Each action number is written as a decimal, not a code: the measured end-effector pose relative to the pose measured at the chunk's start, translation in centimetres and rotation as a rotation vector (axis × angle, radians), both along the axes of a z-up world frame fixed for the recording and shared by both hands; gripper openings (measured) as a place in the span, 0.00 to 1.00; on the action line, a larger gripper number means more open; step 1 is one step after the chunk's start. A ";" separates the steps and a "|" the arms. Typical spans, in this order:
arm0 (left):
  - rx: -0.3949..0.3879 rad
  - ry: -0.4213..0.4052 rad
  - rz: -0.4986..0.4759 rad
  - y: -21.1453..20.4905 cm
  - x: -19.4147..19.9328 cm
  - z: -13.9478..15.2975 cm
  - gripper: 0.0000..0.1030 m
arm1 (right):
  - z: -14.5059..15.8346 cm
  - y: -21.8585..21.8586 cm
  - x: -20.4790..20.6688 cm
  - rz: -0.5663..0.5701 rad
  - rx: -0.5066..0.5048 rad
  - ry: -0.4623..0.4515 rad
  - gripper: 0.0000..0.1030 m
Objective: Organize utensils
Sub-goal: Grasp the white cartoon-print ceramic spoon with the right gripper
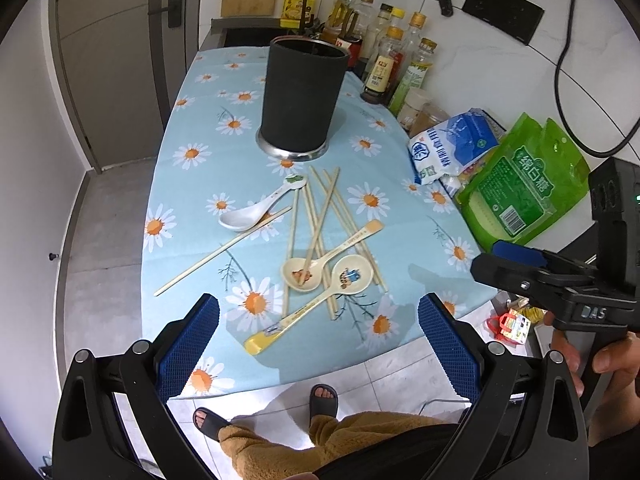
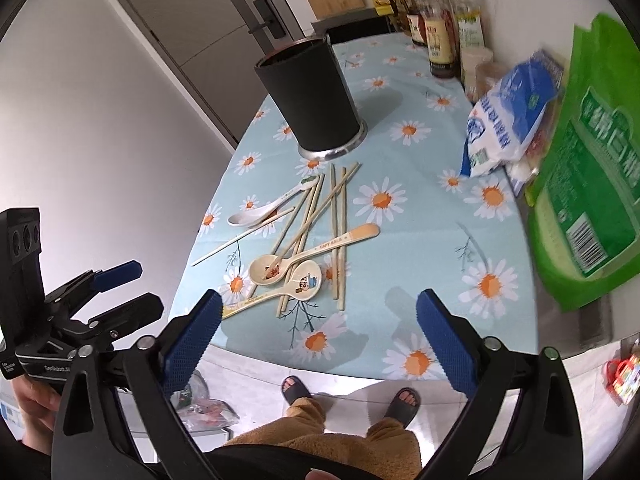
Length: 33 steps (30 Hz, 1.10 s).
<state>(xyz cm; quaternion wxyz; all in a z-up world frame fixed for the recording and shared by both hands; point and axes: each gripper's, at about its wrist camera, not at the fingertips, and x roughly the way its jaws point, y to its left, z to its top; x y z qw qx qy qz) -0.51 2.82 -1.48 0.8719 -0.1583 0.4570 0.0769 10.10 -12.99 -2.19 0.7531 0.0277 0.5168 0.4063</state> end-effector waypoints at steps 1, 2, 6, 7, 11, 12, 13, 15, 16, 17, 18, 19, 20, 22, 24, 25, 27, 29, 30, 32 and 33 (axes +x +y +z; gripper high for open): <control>-0.004 0.006 0.001 0.4 0.0 -0.1 0.94 | -0.3 0.3 0.1 -0.003 0.002 0.013 0.85; -0.006 0.011 0.000 0.6 0.0 -0.3 0.94 | -0.8 0.7 0.3 -0.013 -0.004 0.033 0.83; -0.018 0.033 -0.005 1.9 0.0 -0.8 0.94 | -2.7 2.0 0.8 -0.047 0.006 0.132 0.68; -0.017 0.042 -0.010 2.2 0.0 -0.9 0.94 | -3.2 2.2 0.9 -0.053 0.015 0.153 0.60; -0.017 0.064 -0.036 3.4 0.1 -1.3 0.94 | -6.1 3.3 1.5 -0.104 0.052 0.292 0.50; -0.016 0.069 -0.041 3.6 0.0 -1.3 0.94 | -6.9 3.6 1.7 -0.123 0.057 0.332 0.45; -0.016 0.073 -0.046 3.8 0.0 -1.4 0.94 | -7.7 3.8 1.8 -0.142 0.069 0.371 0.43; -0.017 0.082 -0.058 4.4 -0.1 -1.5 0.94 | -9.0 3.9 2.0 -0.176 0.090 0.437 0.40; -0.018 0.086 -0.066 4.7 -0.1 -1.6 0.94 | -9.8 4.0 2.1 -0.200 0.093 0.468 0.38; -0.018 0.089 -0.070 4.9 -0.1 -1.7 0.94 | -10.2 4.0 2.1 -0.216 0.090 0.481 0.36; -0.019 0.093 -0.075 5.1 -0.1 -1.8 0.94 | -10.6 4.0 2.1 -0.235 0.094 0.500 0.33; -0.021 0.096 -0.080 5.4 -0.1 -1.9 0.94 | -10.8 4.0 2.1 -0.245 0.100 0.511 0.31; -0.022 0.098 -0.084 5.6 -0.1 -1.9 0.94 | -11.1 4.0 2.1 -0.260 0.107 0.525 0.30; -0.023 0.100 -0.097 6.0 -0.2 -2.0 0.94 | -11.4 3.9 2.1 -0.286 0.130 0.547 0.27; -0.029 0.102 -0.104 6.4 -0.1 -2.0 0.94 | -11.7 3.8 2.3 -0.310 0.140 0.561 0.26; -0.032 0.101 -0.110 6.6 -0.1 -2.1 0.94 | -11.8 3.8 2.3 -0.318 0.140 0.564 0.25; -0.034 0.101 -0.117 6.8 -0.1 -2.1 0.94 | -11.9 3.8 2.4 -0.337 0.140 0.565 0.21; -0.038 0.102 -0.123 7.0 0.1 -2.2 0.94 | -11.8 3.9 2.4 -0.343 0.127 0.545 0.16; -0.039 0.104 -0.126 7.1 0.1 -2.2 0.94 | -11.7 4.0 2.4 -0.346 0.113 0.531 0.12; -0.041 0.103 -0.130 7.2 0.1 -2.3 0.94 | -11.7 4.4 2.3 -0.349 0.085 0.507 0.07; -0.041 0.103 -0.131 7.3 0.2 -2.3 0.94 | -11.6 4.5 2.3 -0.350 0.079 0.498 0.06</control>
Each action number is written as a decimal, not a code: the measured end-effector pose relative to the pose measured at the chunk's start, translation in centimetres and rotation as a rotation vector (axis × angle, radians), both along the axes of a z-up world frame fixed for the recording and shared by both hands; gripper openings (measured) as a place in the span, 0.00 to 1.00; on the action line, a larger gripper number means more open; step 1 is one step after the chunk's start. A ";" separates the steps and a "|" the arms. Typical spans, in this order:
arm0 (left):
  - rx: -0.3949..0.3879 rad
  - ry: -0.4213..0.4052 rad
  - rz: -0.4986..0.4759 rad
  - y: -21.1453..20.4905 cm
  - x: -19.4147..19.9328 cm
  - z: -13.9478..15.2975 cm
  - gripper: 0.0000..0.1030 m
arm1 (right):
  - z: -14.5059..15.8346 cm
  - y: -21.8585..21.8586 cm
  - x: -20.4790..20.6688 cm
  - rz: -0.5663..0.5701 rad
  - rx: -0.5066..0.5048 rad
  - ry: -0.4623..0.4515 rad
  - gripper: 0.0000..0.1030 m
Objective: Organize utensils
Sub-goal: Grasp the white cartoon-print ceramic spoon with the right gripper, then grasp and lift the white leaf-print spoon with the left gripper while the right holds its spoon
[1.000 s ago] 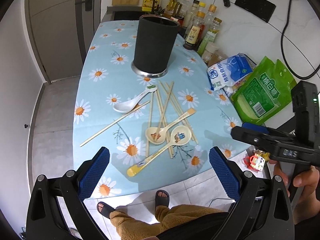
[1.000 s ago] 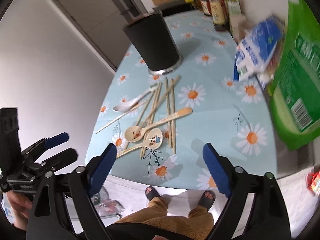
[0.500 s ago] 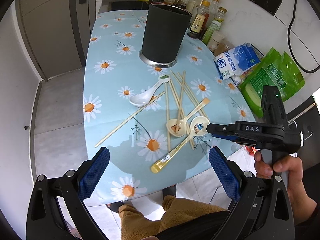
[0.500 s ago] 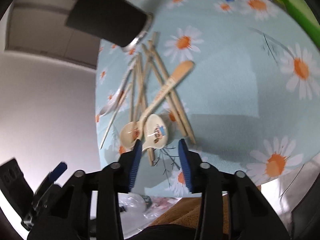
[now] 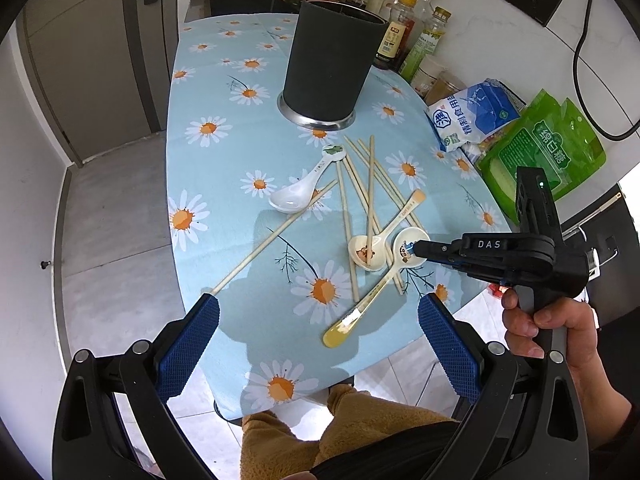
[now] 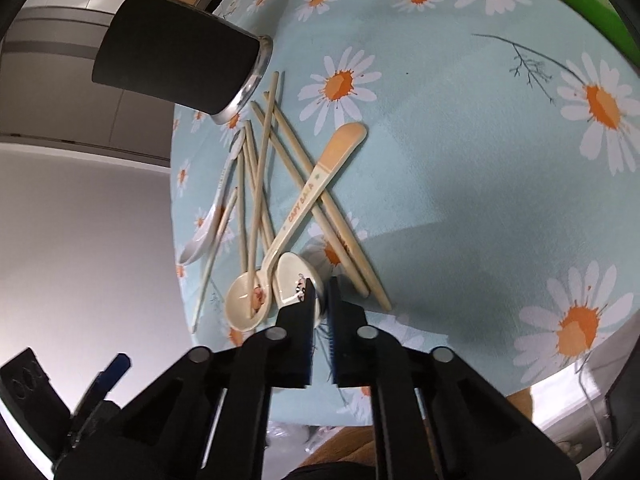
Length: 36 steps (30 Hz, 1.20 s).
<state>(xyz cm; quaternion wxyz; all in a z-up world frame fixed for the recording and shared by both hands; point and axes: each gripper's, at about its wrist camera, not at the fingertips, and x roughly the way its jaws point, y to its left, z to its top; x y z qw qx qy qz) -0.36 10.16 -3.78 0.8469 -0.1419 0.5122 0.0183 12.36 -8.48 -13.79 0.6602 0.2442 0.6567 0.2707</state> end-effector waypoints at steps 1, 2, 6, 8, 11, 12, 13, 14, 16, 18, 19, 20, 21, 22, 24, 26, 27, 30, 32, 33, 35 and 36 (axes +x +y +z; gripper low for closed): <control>0.000 0.001 0.000 0.1 0.0 0.0 0.94 | 0.1 0.1 0.0 0.003 -0.008 -0.007 0.06; 0.000 0.000 0.001 0.2 0.1 -0.1 0.94 | 0.1 0.3 -0.1 0.006 -0.015 -0.013 0.06; 0.001 -0.002 0.014 0.4 0.1 -0.2 0.94 | 0.2 0.7 -0.1 0.022 -0.038 -0.028 0.05; -0.007 -0.007 0.021 0.5 0.2 -0.2 0.94 | 0.2 1.0 0.1 0.040 -0.045 -0.036 0.05; 0.000 -0.013 0.027 0.4 0.5 -0.2 0.94 | 0.7 0.9 0.1 0.069 -0.052 -0.066 0.05; -0.001 -0.012 0.031 0.4 0.6 -0.3 0.94 | 1.0 0.8 0.1 0.074 -0.053 -0.074 0.05; -0.005 -0.012 0.036 0.4 0.8 -0.4 0.93 | 1.3 0.6 0.2 0.084 -0.046 -0.086 0.05; -0.009 -0.015 0.040 0.4 1.1 -0.5 0.93 | 1.5 0.5 0.2 0.092 -0.043 -0.096 0.05; -0.006 -0.016 0.065 0.5 1.7 -0.8 0.93 | 2.4 -0.1 0.3 0.113 -0.040 -0.136 0.05; -0.016 -0.025 0.080 0.7 2.2 -1.0 0.93 | 3.1 -0.7 0.4 0.129 -0.038 -0.175 0.05; -0.015 -0.021 0.084 0.7 2.8 -1.2 0.93 | 3.5 -1.1 0.6 0.135 -0.034 -0.190 0.05; -0.006 -0.022 0.087 0.7 3.2 -1.3 0.93 | 3.9 -1.7 0.9 0.143 -0.021 -0.205 0.05; 0.003 -0.024 0.089 0.8 3.7 -1.4 0.93 | 4.2 -2.1 1.1 0.149 -0.013 -0.214 0.05; 0.013 -0.018 0.090 0.8 4.5 -1.8 0.93 | 4.5 -2.5 1.4 0.156 -0.004 -0.224 0.05; 0.029 0.001 0.072 0.9 6.0 -2.3 0.91 | 5.3 -3.3 2.3 0.185 0.018 -0.257 0.05; 0.034 0.030 0.052 1.2 7.4 -3.0 0.84 | 6.0 -4.1 3.0 0.217 0.035 -0.283 0.05; 0.033 0.049 0.044 1.4 8.1 -3.3 0.82 | 6.4 -4.5 3.4 0.236 0.042 -0.301 0.05; 0.045 0.124 0.017 2.0 10.3 -4.3 0.76 | 7.2 -5.4 4.3 0.278 0.057 -0.333 0.05; 0.080 0.181 -0.014 2.0 11.8 -4.8 0.69 | 7.6 -5.9 5.0 0.307 0.068 -0.349 0.05; 0.093 0.201 -0.026 2.0 12.2 -5.0 0.67 | 7.7 -6.2 5.2 0.315 0.070 -0.353 0.05; 0.165 0.218 -0.027 2.2 13.2 -5.0 0.51 | 7.9 -6.6 5.7 0.332 0.075 -0.358 0.05; 0.181 0.230 -0.025 2.3 13.7 -5.0 0.49 | 7.9 -6.8 5.9 0.337 0.078 -0.358 0.05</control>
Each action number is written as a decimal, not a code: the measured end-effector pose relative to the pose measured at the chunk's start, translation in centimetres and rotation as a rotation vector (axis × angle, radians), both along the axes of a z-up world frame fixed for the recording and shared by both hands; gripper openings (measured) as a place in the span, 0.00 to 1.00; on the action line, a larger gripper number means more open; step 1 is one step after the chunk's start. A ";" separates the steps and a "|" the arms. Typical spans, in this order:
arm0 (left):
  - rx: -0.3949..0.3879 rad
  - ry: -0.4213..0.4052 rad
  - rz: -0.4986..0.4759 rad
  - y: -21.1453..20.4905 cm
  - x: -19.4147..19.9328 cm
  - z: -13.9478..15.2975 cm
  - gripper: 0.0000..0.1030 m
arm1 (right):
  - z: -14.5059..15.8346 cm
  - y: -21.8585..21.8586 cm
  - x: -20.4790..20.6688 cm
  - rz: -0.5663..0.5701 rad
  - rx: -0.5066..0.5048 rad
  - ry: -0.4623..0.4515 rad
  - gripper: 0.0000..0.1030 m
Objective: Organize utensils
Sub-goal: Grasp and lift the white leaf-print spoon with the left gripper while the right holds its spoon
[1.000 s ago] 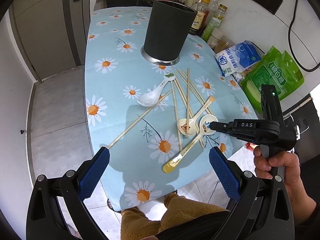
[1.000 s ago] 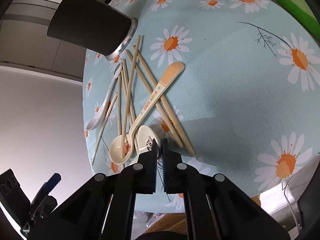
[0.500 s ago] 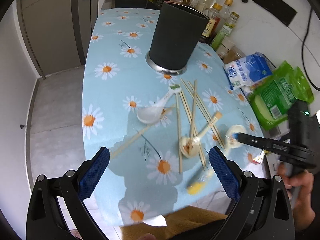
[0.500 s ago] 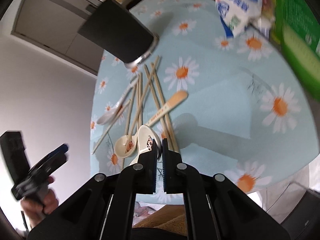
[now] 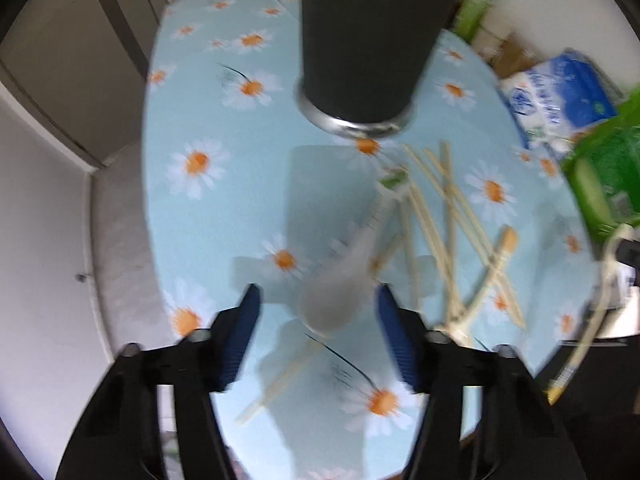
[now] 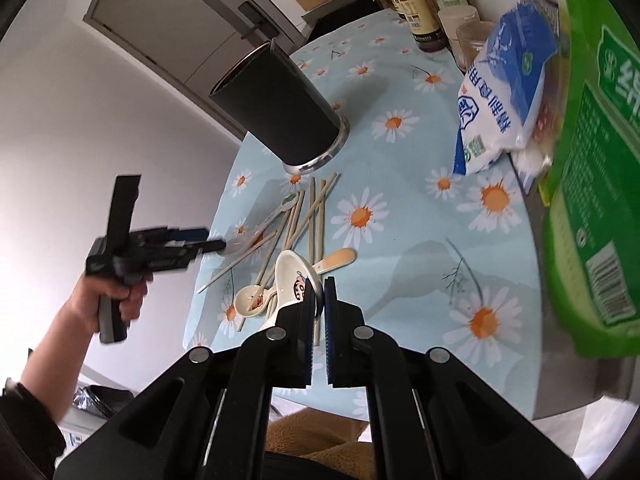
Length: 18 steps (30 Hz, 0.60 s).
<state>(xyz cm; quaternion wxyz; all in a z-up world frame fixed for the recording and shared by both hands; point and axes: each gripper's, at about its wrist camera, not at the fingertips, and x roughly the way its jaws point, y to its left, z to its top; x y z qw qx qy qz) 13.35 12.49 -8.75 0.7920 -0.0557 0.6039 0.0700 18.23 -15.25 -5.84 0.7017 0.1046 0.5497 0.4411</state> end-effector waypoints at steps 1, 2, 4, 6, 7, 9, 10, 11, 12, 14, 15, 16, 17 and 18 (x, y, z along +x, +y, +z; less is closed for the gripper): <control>-0.005 0.020 -0.012 0.1 0.5 -0.1 0.49 | 0.0 -0.1 0.1 0.005 0.003 0.001 0.05; -0.008 0.040 -0.027 0.1 0.8 -0.3 0.49 | 0.1 -0.3 0.3 0.010 0.007 0.001 0.05; -0.002 0.094 -0.081 -0.1 1.7 -1.1 0.48 | 0.2 -0.4 0.5 0.016 0.010 0.001 0.05; 0.013 0.134 -0.118 -0.2 2.4 -1.9 0.40 | 0.2 -0.5 0.7 0.014 0.013 0.005 0.05; 0.010 0.155 -0.130 -0.1 2.7 -2.3 0.38 | 0.1 -0.4 0.8 0.012 0.013 0.009 0.05; -0.013 0.203 -0.167 -0.1 3.2 -3.2 0.35 | 0.1 -0.3 0.9 0.008 0.012 0.020 0.05; -0.005 0.215 -0.197 -0.2 3.5 -3.5 0.34 | 0.1 -0.2 0.9 0.006 0.013 0.025 0.05; -0.002 0.223 -0.212 -0.2 3.7 -3.7 0.34 | 0.1 0.1 0.9 0.006 0.012 0.026 0.05; -0.008 0.233 -0.225 -0.2 3.8 -4.0 0.31 | 0.0 0.3 0.9 0.005 0.009 0.026 0.05; -0.023 0.251 -0.263 -0.3 4.3 -4.5 0.25 | 0.1 0.7 0.9 0.001 0.005 0.026 0.05; -0.023 0.255 -0.281 -0.4 4.5 -4.5 0.19 | 0.1 0.9 0.9 -0.001 0.000 0.024 0.05; -0.033 0.257 -0.307 -0.5 4.7 -4.6 0.15 | 0.2 1.1 0.9 -0.004 -0.004 0.023 0.05; -0.037 0.261 -0.336 -0.8 4.9 -4.6 0.11 | 0.3 1.4 0.9 -0.012 -0.008 0.024 0.05; -0.030 0.264 -0.353 -0.9 5.1 -4.5 0.10 | 0.4 1.6 1.0 -0.018 -0.010 0.024 0.05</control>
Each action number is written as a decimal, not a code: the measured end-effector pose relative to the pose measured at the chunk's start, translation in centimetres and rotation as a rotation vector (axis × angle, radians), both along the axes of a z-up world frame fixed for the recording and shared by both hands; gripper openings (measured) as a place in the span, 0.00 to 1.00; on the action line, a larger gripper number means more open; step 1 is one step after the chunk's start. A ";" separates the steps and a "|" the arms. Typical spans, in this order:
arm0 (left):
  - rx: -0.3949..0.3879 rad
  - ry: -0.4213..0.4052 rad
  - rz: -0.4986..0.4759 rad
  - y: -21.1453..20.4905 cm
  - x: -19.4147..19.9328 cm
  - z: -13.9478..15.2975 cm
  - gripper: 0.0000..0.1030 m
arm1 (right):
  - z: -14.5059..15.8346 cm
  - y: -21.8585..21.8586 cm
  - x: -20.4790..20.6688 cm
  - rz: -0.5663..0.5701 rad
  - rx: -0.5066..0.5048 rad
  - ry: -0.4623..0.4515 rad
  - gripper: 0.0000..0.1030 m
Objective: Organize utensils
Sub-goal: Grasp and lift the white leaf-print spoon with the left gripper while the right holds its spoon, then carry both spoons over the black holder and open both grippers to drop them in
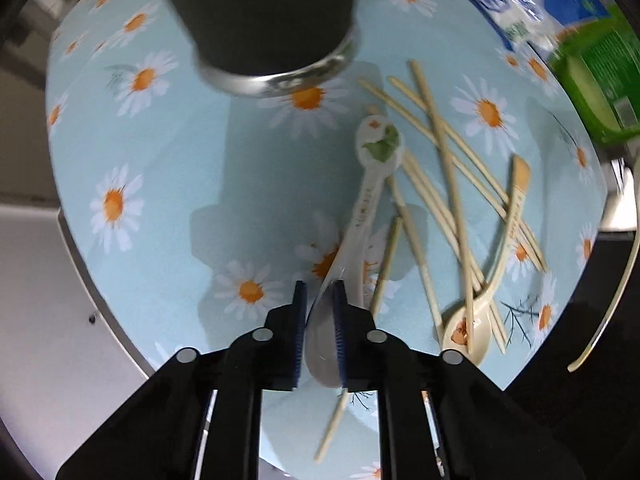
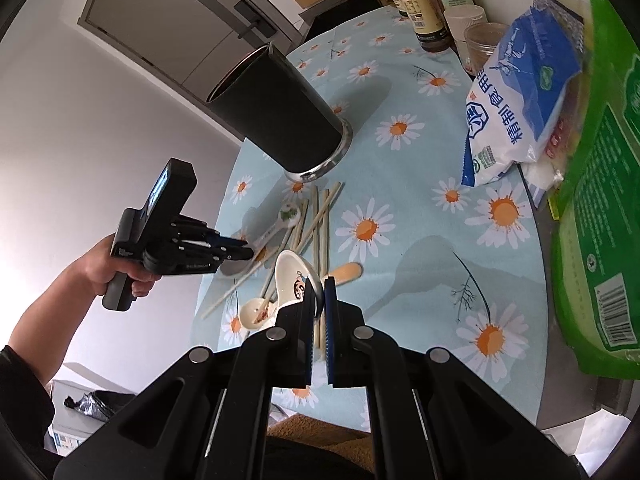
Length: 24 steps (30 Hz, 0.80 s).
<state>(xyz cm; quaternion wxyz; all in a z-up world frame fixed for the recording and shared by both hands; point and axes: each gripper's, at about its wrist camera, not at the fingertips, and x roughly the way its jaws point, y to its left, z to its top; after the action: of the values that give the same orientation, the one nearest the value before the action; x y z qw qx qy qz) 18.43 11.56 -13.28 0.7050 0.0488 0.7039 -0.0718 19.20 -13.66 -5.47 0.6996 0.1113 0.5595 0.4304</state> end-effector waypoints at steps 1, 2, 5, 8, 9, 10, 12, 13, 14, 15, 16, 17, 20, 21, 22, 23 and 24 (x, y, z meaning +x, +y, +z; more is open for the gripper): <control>0.004 0.002 -0.026 -0.2 0.1 0.1 0.10 | 0.2 0.2 0.0 -0.007 -0.003 -0.001 0.05; 0.003 0.001 -0.045 -0.3 0.2 0.2 0.08 | 0.3 0.5 0.1 -0.012 -0.004 -0.005 0.05; -0.017 -0.004 -0.071 -0.1 0.4 0.3 0.06 | 0.6 1.1 0.2 -0.029 -0.012 -0.017 0.05; -0.046 -0.022 -0.074 0.2 0.2 0.5 0.04 | 0.6 1.9 0.3 -0.044 -0.024 -0.017 0.05; -0.054 -0.033 -0.074 0.6 -0.1 0.6 0.03 | 0.7 2.2 0.3 -0.045 -0.028 -0.021 0.05; -0.053 -0.047 -0.075 1.0 -0.5 0.9 0.03 | 0.8 2.5 0.2 -0.045 -0.032 -0.026 0.05; -0.065 -0.071 -0.074 1.7 -1.3 0.9 0.03 | 0.9 3.0 0.1 -0.045 -0.045 -0.036 0.05; -0.083 -0.084 -0.068 2.2 -1.5 0.8 0.03 | 1.0 3.3 0.2 -0.048 -0.055 -0.042 0.05; -0.099 -0.096 -0.060 2.4 -1.8 0.8 0.03 | 1.0 3.5 0.2 -0.050 -0.064 -0.047 0.05; -0.107 -0.105 -0.056 2.8 -2.1 0.8 0.03 | 1.1 3.7 0.2 -0.051 -0.069 -0.052 0.05; -0.118 -0.126 -0.050 3.2 -2.4 0.9 0.03 | 1.2 4.0 0.3 -0.051 -0.075 -0.061 0.05; -0.132 -0.144 -0.039 3.5 -2.7 1.1 0.03 | 1.3 4.2 0.3 -0.051 -0.081 -0.067 0.05; -0.168 -0.206 -0.003 5.1 -3.8 1.9 0.03 | 1.6 4.9 0.5 -0.051 -0.103 -0.091 0.05; -0.179 -0.228 0.009 5.5 -4.4 2.4 0.03 | 1.8 5.1 0.5 -0.050 -0.112 -0.105 0.05; -0.201 -0.260 0.026 6.0 -4.8 2.9 0.03 | 2.0 5.3 0.6 -0.049 -0.119 -0.115 0.05; -0.214 -0.284 0.036 6.3 -5.1 3.5 0.03 | 2.2 5.6 0.8 -0.048 -0.128 -0.130 0.05; -0.230 -0.317 0.052 6.7 -5.5 4.1 0.03 | 2.4 5.8 0.9 -0.047 -0.134 -0.142 0.05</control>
<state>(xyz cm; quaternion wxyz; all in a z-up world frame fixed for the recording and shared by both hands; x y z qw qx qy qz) 12.95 18.22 -9.15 0.8097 -0.0396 0.5721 -0.1247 20.12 -7.85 -3.04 0.7532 0.0466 0.5333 0.3822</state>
